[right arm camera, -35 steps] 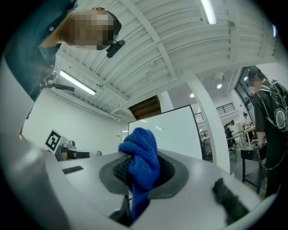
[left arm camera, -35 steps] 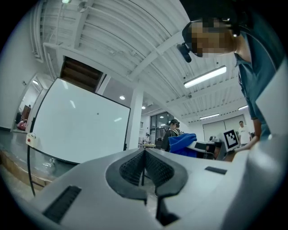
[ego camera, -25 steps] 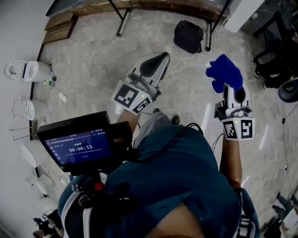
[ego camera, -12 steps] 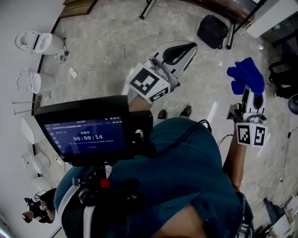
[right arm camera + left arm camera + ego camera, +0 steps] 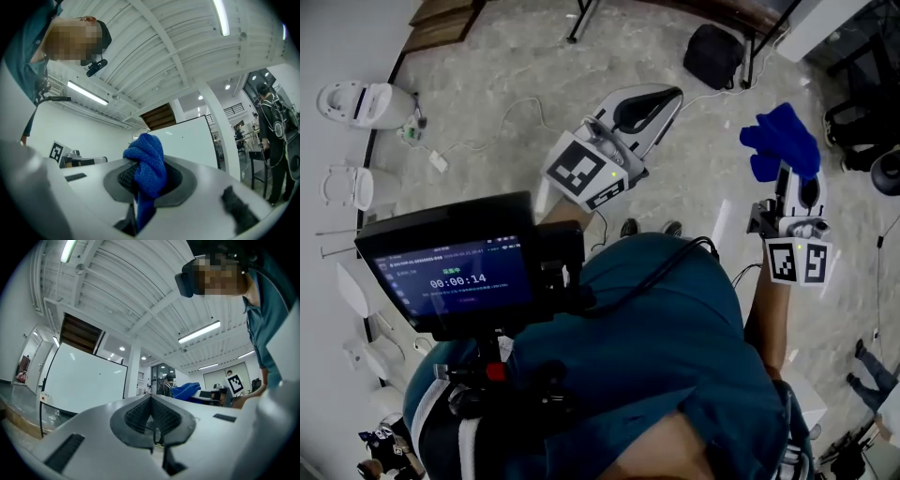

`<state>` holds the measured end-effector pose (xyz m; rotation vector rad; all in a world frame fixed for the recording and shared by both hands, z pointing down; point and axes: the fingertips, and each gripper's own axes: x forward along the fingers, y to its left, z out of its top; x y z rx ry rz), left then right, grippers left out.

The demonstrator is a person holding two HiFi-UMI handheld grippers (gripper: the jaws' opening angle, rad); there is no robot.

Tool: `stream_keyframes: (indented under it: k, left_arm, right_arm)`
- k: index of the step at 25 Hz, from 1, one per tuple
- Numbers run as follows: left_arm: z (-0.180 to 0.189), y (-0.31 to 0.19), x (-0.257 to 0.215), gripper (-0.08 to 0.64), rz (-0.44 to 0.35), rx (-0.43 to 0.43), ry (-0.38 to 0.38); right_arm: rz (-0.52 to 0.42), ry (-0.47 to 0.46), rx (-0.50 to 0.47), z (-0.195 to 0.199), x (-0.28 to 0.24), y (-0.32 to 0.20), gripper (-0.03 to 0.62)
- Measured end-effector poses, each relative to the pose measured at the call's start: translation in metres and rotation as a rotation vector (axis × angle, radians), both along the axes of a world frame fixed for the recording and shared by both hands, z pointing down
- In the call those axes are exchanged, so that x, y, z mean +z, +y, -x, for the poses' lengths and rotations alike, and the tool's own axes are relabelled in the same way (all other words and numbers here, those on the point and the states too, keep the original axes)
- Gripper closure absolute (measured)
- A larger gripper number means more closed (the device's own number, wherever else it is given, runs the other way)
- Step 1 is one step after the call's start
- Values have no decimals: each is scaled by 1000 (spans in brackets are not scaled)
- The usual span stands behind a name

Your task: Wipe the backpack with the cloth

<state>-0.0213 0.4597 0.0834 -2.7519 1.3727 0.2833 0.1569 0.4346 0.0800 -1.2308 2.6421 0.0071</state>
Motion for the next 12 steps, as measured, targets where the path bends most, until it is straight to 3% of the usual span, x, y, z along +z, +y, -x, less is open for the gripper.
stream_keyframes:
  k: [12]
  left_arm:
    - [0, 6, 9, 558, 39, -10, 19]
  right_arm:
    - [33, 63, 17, -3, 9, 0, 541]
